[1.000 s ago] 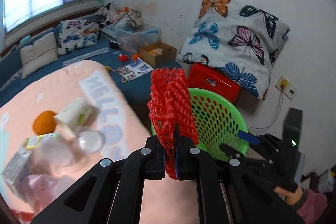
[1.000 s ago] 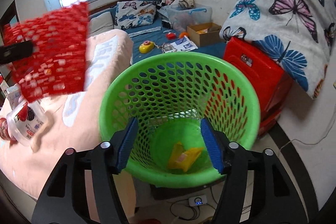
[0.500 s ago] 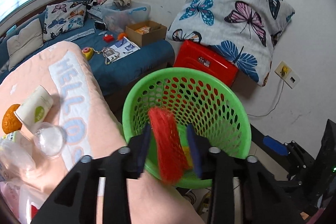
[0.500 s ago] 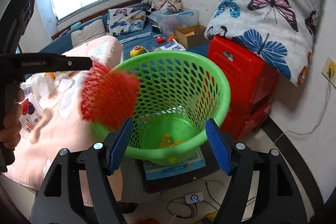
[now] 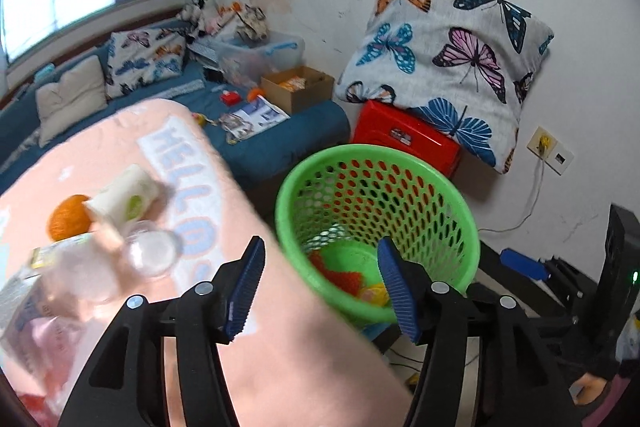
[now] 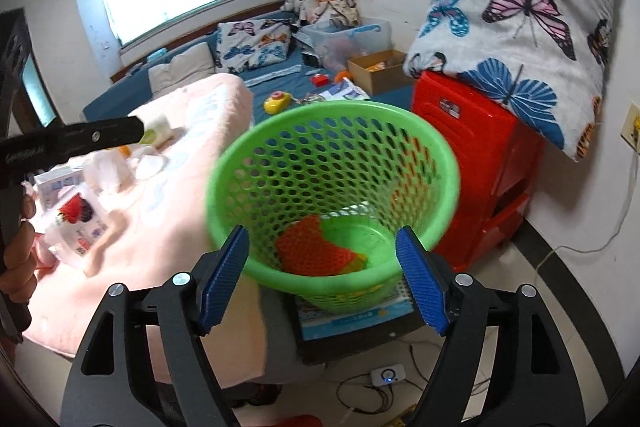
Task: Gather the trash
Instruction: 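Grasp the strawberry-print plastic tub with the right tool while the left tool grasps the red cup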
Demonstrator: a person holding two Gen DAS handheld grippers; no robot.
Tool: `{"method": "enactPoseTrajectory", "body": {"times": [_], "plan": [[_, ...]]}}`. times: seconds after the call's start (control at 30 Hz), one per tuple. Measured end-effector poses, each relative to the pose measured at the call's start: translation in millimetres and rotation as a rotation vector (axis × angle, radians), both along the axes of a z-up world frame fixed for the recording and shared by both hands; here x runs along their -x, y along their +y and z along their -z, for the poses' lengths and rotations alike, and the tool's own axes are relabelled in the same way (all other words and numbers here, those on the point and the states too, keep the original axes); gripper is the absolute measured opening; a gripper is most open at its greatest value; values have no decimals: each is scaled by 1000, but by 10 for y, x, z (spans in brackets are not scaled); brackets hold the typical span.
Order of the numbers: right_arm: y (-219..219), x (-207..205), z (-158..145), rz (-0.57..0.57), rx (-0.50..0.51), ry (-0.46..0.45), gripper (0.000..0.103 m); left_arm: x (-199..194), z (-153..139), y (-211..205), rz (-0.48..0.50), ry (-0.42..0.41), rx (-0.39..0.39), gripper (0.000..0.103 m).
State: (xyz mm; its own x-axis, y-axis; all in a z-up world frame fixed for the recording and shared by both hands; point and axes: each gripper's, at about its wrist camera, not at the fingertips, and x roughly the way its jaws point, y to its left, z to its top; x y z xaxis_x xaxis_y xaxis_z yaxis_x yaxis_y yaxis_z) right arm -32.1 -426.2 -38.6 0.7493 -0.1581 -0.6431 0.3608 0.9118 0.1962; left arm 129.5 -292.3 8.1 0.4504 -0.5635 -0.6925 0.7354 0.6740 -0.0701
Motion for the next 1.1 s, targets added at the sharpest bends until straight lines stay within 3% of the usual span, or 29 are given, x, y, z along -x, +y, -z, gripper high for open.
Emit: {"method": "enactPoseTrajectory", "body": {"times": [0.47,0.77,1.1], "plan": [[869,-367,-239,-211,-32,-12,81,159,-158,1478,-253,-119,-2,73],[1543,-690,-340,-362,-24,-2,84,125,-74,2407,-435,-92,4,78],[1983,-1156,-272,-448,-163,93,86,96,60,3152,-599,-67,24,80]]}}
